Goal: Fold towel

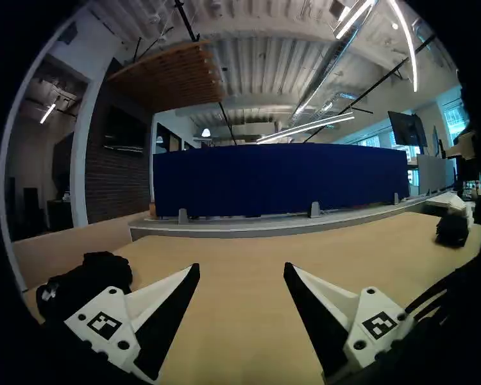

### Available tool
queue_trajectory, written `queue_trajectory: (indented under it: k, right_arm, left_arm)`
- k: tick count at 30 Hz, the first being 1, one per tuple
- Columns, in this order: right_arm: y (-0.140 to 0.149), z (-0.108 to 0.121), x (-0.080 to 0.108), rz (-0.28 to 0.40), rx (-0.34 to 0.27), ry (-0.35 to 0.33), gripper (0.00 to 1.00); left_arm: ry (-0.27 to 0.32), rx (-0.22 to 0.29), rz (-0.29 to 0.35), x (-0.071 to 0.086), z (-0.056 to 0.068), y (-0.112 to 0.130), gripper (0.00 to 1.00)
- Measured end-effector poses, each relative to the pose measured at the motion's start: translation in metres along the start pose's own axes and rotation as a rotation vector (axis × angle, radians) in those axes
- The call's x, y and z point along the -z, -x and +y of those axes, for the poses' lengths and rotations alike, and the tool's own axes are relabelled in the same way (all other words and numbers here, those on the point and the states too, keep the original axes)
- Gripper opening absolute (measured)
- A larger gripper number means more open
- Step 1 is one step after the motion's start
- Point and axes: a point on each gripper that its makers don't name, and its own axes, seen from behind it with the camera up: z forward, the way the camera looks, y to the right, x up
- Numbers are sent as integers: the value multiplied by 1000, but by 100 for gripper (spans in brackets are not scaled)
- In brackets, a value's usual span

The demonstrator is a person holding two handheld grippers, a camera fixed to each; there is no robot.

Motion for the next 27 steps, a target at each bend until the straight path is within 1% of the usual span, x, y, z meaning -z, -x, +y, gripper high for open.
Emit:
queue_trajectory:
  k: [6,8,21,27]
  right_arm:
    - [-2,-4,-2,3,0,-6,100]
    - [-2,-5,-2,8,-1,-6,100]
    - [-12,7,-1,40,8,14,100]
    - [-10,11,0,57,10,21,100]
  left_arm:
    - [1,29,2,0,-3,1,97]
    - [1,32,2,1,-3,1,97]
    - [6,33,1,0,-2,2,97]
    - [6,33,1,1,-2,2,97]
